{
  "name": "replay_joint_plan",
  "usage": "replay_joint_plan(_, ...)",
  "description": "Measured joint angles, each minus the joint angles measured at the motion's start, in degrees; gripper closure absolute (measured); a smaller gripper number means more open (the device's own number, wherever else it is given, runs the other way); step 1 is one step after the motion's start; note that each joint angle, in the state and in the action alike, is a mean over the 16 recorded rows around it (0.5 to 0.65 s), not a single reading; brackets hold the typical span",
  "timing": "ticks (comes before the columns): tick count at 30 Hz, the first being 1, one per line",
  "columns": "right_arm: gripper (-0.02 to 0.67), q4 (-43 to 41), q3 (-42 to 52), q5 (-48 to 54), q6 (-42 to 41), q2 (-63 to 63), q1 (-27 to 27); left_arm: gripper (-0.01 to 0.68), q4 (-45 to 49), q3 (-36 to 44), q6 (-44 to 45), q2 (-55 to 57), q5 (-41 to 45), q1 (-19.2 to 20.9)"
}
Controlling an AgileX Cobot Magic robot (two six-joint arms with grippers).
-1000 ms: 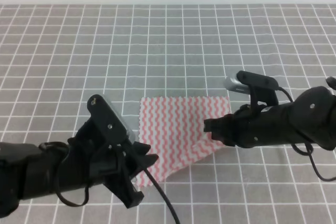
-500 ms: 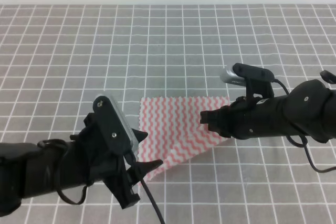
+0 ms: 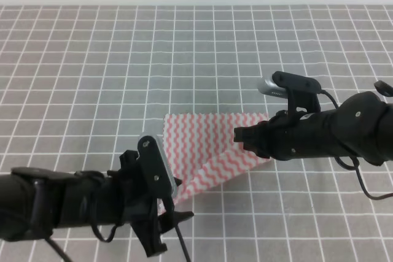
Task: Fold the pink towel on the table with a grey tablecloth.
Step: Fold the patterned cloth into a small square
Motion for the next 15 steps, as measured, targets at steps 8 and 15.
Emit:
replay_joint_plan(8,0.663,0.0,0.0,0.0,0.0,0.0,0.0,0.249,0.1,-1.7,0.6,3.5,-3.1,0.0)
replay_joint_plan(15,0.664,0.0,0.0,0.0,0.0,0.1,0.0,0.251,0.2,-2.4,1.0,5.8,-4.9,0.0)
